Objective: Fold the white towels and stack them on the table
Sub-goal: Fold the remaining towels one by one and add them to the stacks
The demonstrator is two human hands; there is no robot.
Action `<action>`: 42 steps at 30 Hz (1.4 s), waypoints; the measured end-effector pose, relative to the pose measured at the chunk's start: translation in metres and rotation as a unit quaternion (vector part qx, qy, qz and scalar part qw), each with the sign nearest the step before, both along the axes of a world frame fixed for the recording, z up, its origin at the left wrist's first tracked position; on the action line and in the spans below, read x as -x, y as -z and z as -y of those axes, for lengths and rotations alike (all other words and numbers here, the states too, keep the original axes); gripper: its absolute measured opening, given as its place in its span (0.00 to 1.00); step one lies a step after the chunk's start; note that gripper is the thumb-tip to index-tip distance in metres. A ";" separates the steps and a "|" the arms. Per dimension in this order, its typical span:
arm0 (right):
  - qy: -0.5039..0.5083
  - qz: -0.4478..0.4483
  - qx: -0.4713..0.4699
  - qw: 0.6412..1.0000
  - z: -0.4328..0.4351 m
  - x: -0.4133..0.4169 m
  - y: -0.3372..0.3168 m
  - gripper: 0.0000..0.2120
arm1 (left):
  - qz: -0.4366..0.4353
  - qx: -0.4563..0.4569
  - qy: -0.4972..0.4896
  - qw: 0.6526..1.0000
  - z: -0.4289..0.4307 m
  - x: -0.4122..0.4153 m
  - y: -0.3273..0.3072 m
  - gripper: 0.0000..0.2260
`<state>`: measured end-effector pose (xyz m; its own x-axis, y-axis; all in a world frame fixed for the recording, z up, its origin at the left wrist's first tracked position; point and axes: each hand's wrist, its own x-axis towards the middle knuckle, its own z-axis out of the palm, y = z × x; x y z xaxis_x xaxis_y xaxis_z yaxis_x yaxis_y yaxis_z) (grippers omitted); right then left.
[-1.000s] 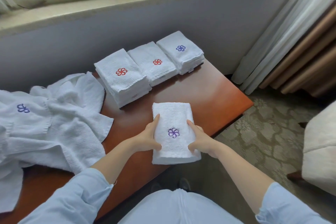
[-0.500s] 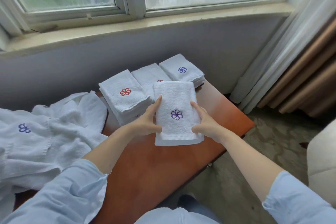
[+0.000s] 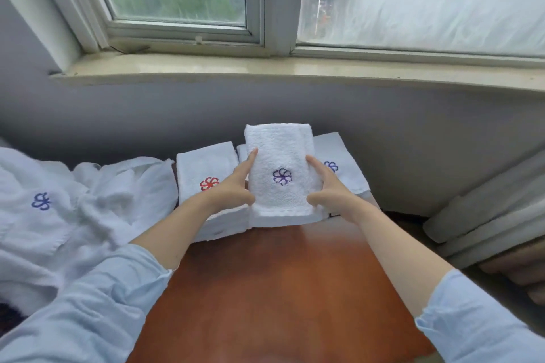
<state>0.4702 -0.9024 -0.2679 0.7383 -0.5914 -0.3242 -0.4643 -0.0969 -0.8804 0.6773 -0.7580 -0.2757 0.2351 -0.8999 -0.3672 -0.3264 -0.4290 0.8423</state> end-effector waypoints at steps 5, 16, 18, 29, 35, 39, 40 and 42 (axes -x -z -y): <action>-0.063 -0.021 -0.032 0.997 0.055 -0.028 0.015 0.45 | -0.005 -0.041 -0.056 0.998 0.035 -0.007 0.013 0.50; -0.144 -0.089 -0.069 0.983 0.096 -0.063 0.072 0.46 | 0.031 -0.212 -0.125 0.969 0.073 -0.018 0.053 0.48; -0.153 -0.094 -0.066 0.982 0.097 -0.065 0.078 0.47 | 0.045 -0.227 -0.132 0.964 0.078 -0.015 0.056 0.47; -0.179 -0.177 0.202 0.946 0.078 -0.059 0.069 0.41 | 0.220 -0.155 -0.128 0.954 0.061 0.012 0.051 0.38; -0.305 -0.137 0.369 0.867 0.046 -0.052 0.046 0.42 | 0.311 -0.095 -0.079 0.942 0.020 0.029 0.036 0.31; -0.349 -0.079 0.385 0.850 0.011 -0.067 0.032 0.40 | 0.306 -0.104 -0.131 0.937 -0.027 0.029 0.027 0.33; -0.358 -0.064 0.383 0.849 0.000 -0.074 0.029 0.40 | 0.300 -0.106 -0.151 0.936 -0.042 0.026 0.024 0.34; -0.377 -0.035 0.380 0.844 -0.024 -0.091 0.024 0.40 | 0.291 -0.111 -0.191 0.931 -0.075 0.017 0.019 0.35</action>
<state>0.5611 -0.8782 -0.2923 0.9925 -0.0178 -0.1212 -0.0658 -0.9121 -0.4047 0.6601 -0.6832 -0.2948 0.7396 -0.6273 -0.2440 -0.4877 -0.7493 0.4480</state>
